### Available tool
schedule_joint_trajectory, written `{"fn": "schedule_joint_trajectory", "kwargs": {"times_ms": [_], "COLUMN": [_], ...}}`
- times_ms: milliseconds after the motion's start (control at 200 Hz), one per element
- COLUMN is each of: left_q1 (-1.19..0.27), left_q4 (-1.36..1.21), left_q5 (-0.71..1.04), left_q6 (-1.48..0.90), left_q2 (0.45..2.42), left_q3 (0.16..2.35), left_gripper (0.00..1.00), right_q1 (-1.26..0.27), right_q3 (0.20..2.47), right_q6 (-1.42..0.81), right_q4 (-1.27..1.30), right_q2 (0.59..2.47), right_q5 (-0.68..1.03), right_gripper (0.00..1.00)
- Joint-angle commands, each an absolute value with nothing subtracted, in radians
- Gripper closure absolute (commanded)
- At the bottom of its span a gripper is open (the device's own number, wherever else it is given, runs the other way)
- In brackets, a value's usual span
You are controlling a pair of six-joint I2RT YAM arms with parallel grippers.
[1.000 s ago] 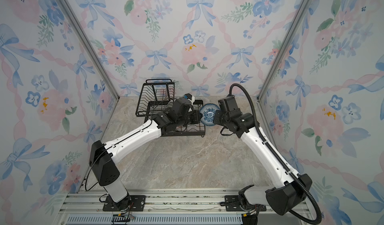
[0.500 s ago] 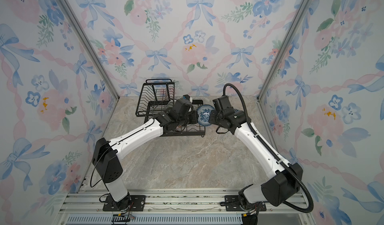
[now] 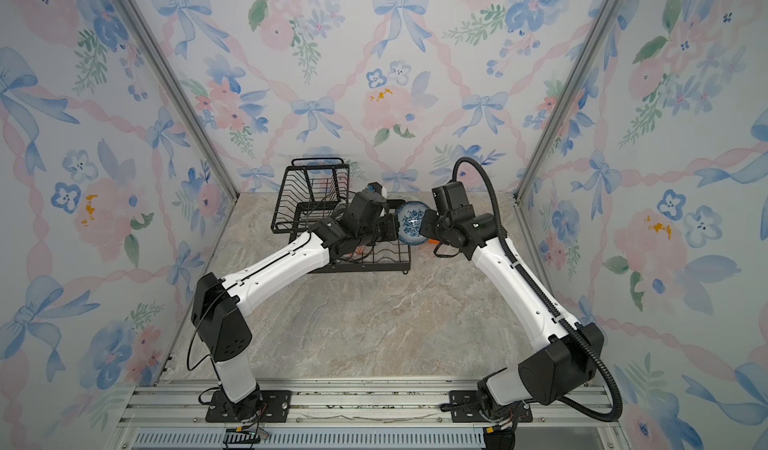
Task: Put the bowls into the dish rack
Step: 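Open right gripper and draw it back while left gripper holds the bowl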
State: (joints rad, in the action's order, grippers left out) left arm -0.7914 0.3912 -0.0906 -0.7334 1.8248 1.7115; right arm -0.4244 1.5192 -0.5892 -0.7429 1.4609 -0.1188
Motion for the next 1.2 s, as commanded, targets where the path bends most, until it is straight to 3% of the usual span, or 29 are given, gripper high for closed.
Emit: {"fn": "schedule_joint_trajectory", "kwargs": {"times_ms": [0, 315, 555, 775, 1000, 1195], "left_q1": [-0.804, -0.787, -0.738, -0.71, -0.709, -0.71], "left_q4": [0.351, 0.351, 0.353, 0.351, 0.331, 0.172], "left_q5": [-0.074, -0.114, -0.14, -0.28, -0.437, -0.525], "left_q6": [-0.715, -0.696, -0.688, -0.646, -0.592, -0.529], "left_q2": [1.82, 1.831, 1.864, 1.878, 1.912, 1.886], "left_q3": [1.756, 1.803, 1.871, 1.967, 2.071, 2.024], "left_gripper": [1.0, 1.0, 1.0, 1.0, 1.0, 1.0], "right_q1": [-0.408, -0.371, -0.289, -0.212, -0.161, -0.167], "right_q3": [1.56, 1.568, 1.622, 1.701, 1.745, 1.743], "right_q6": [-0.589, -0.595, -0.618, -0.707, -0.968, -1.218], "right_q4": [-0.711, -0.713, -0.75, -0.764, -0.645, -0.503], "right_q2": [1.473, 1.461, 1.429, 1.39, 1.383, 1.401], "right_q5": [-0.065, -0.029, 0.034, 0.087, 0.195, 0.214], "right_gripper": [0.69, 0.39, 0.0, 0.03, 0.03, 0.03]}}
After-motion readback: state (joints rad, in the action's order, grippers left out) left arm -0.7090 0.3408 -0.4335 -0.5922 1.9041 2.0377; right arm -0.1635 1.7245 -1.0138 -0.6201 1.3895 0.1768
